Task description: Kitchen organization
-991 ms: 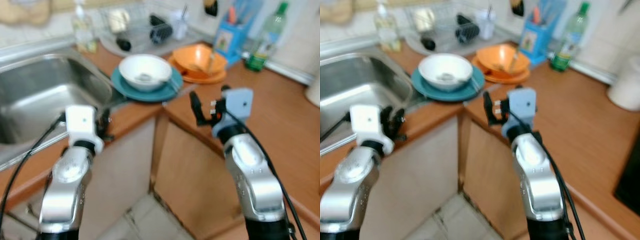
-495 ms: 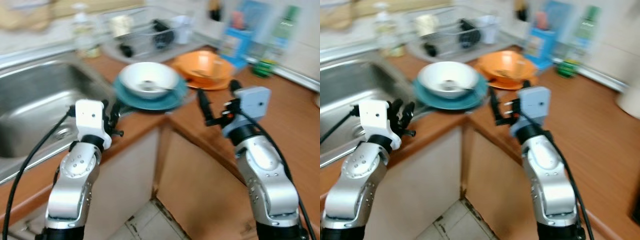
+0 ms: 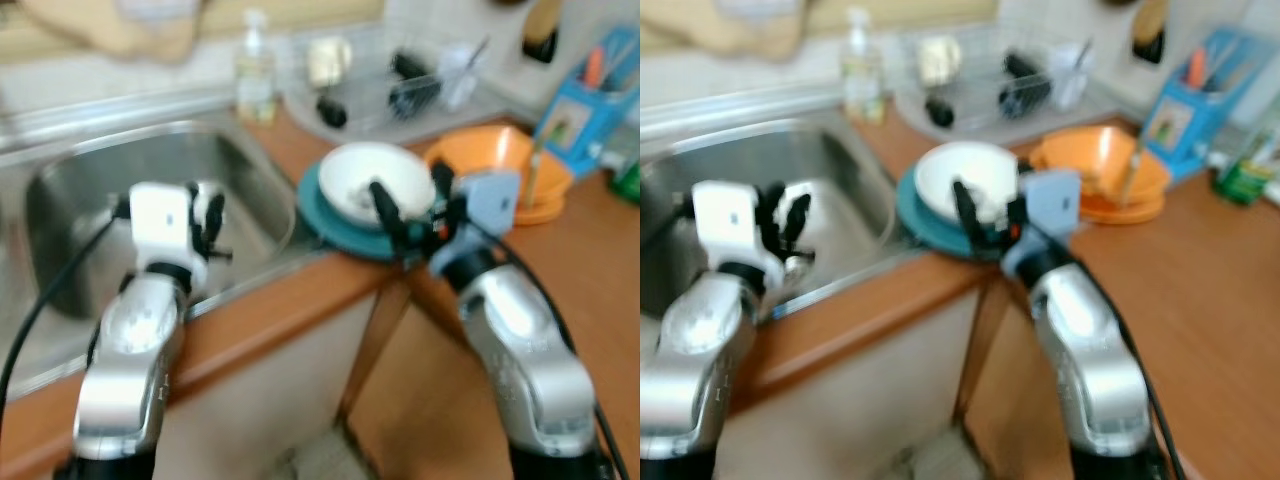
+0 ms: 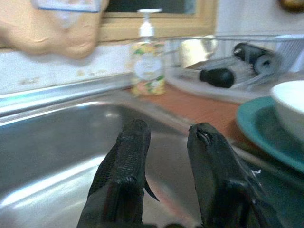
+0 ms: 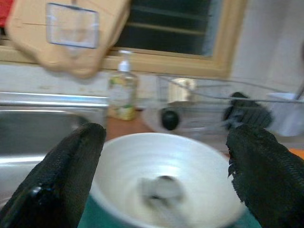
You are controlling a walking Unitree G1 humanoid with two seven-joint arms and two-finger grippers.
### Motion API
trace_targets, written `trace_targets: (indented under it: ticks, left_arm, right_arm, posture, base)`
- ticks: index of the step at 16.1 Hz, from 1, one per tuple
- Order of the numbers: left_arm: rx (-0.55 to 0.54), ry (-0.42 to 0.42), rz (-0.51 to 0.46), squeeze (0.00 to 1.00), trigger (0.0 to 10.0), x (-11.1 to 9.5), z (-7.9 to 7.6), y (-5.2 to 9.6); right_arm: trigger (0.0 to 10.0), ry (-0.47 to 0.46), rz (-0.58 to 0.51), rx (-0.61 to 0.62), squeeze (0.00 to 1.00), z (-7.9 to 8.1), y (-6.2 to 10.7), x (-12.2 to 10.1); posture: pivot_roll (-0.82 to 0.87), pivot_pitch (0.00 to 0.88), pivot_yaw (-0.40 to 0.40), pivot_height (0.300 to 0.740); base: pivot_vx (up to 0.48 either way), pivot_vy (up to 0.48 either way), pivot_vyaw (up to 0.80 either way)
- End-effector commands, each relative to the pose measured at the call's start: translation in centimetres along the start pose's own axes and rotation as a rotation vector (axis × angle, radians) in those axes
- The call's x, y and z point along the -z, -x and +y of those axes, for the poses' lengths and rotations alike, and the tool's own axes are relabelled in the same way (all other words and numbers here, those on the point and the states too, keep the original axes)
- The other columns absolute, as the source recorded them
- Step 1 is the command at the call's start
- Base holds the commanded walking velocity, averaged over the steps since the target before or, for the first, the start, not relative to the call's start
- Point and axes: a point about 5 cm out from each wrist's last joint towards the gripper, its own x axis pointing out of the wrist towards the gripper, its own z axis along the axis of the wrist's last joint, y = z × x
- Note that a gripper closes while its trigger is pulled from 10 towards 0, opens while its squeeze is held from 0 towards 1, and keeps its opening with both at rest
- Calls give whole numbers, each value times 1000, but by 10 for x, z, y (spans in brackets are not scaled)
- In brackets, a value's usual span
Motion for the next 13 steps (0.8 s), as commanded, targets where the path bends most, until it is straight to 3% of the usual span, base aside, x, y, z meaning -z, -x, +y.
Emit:
trace_targets:
  ticks: [1,4,6,13]
  left_arm:
    - [39,0,-18,0,10000,-6,-10,-4]
    - [41,-2,-21,0,10000,-8,-10,-4]
    - [41,-5,-23,0,10000,-9,-9,-4]
    - [79,-3,-14,0,10000,-8,-16,-4]
  right_arm:
    - [10000,10,-13,5,1000,-6,1,-6]
    - [10000,50,-12,-25,1000,-4,0,-9]
    - [10000,13,-27,-3,1000,-5,0,-12]
    - [10000,-14,-87,14,1000,-11,2,-21]
  posture:
    - [-160,0,-34,740]
    - [-160,0,-34,740]
    - [-166,0,-32,740]
    - [-176,0,-22,740]
  base:
    - [296,0,0]
    - [291,0,533]
    - [253,0,0]
    - [0,0,0]
